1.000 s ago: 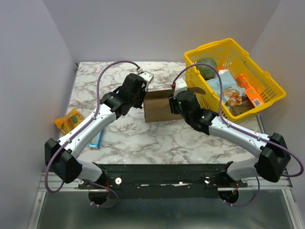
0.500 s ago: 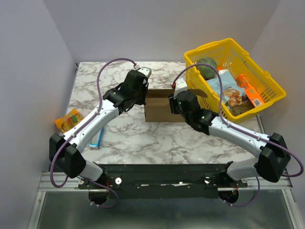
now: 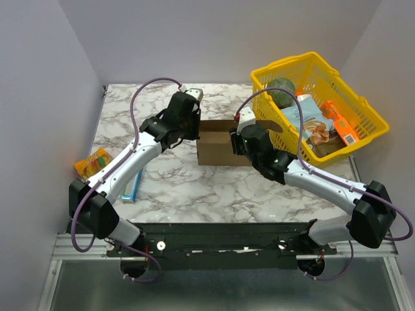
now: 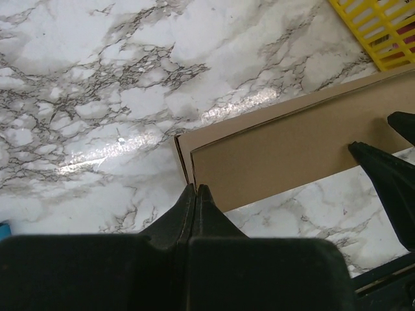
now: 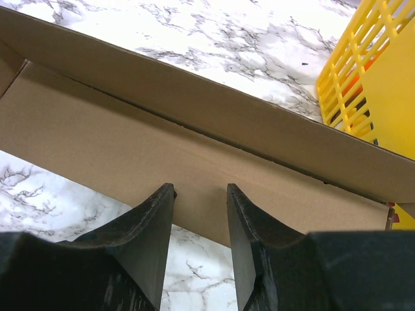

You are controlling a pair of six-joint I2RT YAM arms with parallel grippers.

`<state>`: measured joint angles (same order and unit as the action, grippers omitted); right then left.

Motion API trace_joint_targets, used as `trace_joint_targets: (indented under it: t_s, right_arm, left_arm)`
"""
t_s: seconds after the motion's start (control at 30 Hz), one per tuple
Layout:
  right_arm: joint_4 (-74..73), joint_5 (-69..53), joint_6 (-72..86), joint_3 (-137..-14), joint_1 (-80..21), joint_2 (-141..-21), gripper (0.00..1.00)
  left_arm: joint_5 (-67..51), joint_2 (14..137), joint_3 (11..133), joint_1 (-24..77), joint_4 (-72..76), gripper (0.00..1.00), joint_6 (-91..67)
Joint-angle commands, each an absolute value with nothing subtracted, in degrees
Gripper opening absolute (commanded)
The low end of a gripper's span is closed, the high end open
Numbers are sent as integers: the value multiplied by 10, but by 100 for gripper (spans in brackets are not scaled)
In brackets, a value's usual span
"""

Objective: Fold the paper box

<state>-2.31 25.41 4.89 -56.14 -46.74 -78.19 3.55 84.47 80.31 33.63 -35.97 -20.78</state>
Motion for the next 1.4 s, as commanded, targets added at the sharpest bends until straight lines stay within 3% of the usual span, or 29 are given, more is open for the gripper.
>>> trace_joint_targets:
  t_s: [0.0, 0.77, 1.37]
  right_arm:
    - [-112, 233, 45, -526, -470, -801, 47]
    - [-115, 240, 45, -526, -471, -795, 47]
    - [-120, 241, 46, -529, -470, -793, 47]
  left_arm:
    - [-47, 846, 807, 346, -332, 0, -230]
    - [-36, 840, 759, 345, -344, 0, -199]
    - [-57, 832, 654, 351, -289, 0, -227]
